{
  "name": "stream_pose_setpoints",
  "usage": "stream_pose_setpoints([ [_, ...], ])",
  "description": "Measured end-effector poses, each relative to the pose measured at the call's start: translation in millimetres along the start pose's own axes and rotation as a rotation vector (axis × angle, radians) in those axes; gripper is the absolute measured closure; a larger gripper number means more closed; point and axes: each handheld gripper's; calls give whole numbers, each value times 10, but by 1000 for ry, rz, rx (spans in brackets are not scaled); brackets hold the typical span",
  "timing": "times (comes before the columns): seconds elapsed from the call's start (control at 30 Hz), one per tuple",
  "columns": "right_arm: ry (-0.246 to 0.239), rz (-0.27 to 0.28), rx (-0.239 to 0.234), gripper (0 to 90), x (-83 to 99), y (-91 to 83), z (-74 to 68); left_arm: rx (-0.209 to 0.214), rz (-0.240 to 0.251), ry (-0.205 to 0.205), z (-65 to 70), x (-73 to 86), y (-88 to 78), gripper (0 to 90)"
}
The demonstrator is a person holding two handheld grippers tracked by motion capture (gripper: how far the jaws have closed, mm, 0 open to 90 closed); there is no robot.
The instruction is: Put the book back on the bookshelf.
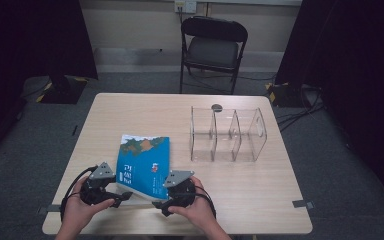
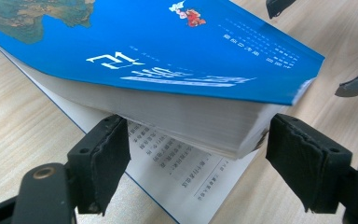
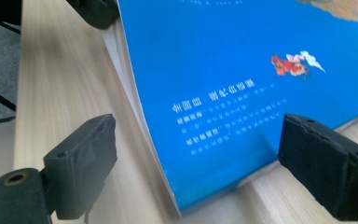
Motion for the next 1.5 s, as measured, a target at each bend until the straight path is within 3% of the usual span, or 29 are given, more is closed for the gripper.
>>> stream_pose_setpoints([
  [0.2, -24, 11, -12, 109, -60, 27, -24, -1, -5, -2, 4, -11, -2, 213],
  [0.3, -33, -1, -36, 108, -83, 132, -59, -3, -8, -1, 8, -20, -2, 213],
  [0.53, -31, 33, -16, 103, -96, 237, -91, -2, -9, -4, 10, -29, -3, 214],
  [0.97, -90, 6, 97, 92, -244, 475, -227, -7, -9, -13, 25, -60, -5, 217],
  [1.33, -101, 15, 141, 96, -291, 576, -269, -10, 5, -25, 36, -77, -1, 220],
  [1.43, -111, 14, 161, 165, -291, 567, -267, -9, 5, -20, 26, -49, 2, 222],
  [1.5, -94, 18, 145, 193, -293, 552, -242, -10, 2, -17, 18, -31, 0, 222],
])
Point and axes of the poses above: each handheld gripper's, and its own axes: y roughly forward along the jaws, x roughly out of its underside, z roughly to its right, and after that the axes turned 6 degrees about -y, right-handed
